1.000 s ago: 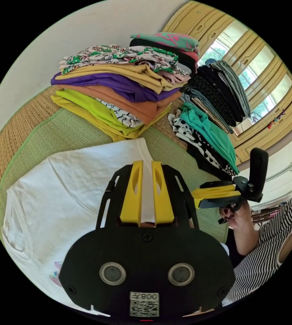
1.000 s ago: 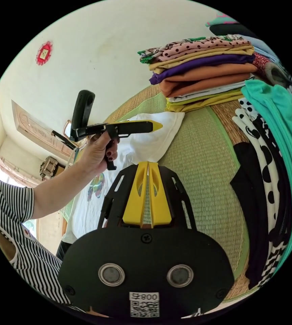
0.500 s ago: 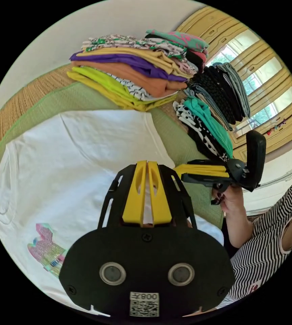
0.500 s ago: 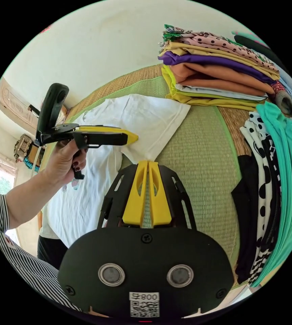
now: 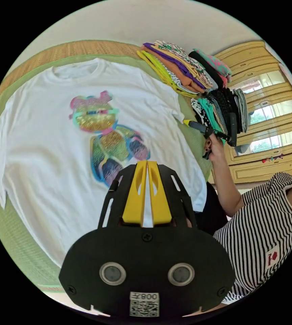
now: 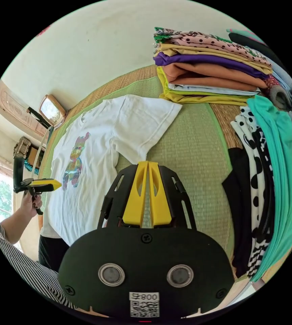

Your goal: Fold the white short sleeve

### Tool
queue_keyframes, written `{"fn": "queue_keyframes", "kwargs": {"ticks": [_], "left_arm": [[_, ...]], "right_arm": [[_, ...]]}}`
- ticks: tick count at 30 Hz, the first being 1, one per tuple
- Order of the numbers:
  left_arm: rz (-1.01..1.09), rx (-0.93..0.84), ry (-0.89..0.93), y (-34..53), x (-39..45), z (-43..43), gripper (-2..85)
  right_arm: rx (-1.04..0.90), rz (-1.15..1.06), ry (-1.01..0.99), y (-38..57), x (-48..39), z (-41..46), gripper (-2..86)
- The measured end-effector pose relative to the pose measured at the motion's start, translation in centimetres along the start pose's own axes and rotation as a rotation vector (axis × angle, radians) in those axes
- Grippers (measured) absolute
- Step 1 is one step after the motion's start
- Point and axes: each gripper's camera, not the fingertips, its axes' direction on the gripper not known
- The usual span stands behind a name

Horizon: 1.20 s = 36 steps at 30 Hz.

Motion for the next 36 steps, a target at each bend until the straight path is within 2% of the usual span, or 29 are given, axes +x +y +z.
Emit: {"fn": "queue_keyframes", "kwargs": {"ticks": [2,7,9,13,18,27,36], "left_arm": [[-0.085,-0.010,-0.067,4.1,-2.0,-2.5,0.4],[-0.332,0.014,-0.162,15.9,-7.4,-9.0,1.3],[-0.404,0.027,-0.150,19.5,-8.7,-10.2,2.1],[-0.512,0.079,-0.096,25.3,-10.6,-11.5,5.1],[-0.572,0.097,0.010,27.8,-12.7,-10.4,6.3],[-0.511,0.124,0.024,29.6,-12.5,-12.5,1.4],[-0.524,0.169,0.074,30.5,-13.3,-13.2,1.9]], "right_arm": [[-0.031,-0.011,-0.002,0.9,-0.3,-1.4,0.9],[-0.168,-0.025,-0.183,5.8,-2.0,-4.0,4.0],[-0.242,-0.012,-0.229,9.0,-3.3,-4.7,5.5],[-0.325,0.007,-0.192,12.6,-5.1,-4.8,5.9],[-0.416,0.004,-0.130,13.9,-6.9,-2.8,4.4],[-0.467,-0.014,-0.064,12.3,-6.7,-2.5,0.5],[-0.489,0.056,-0.142,11.7,-4.8,-1.8,0.8]]}}
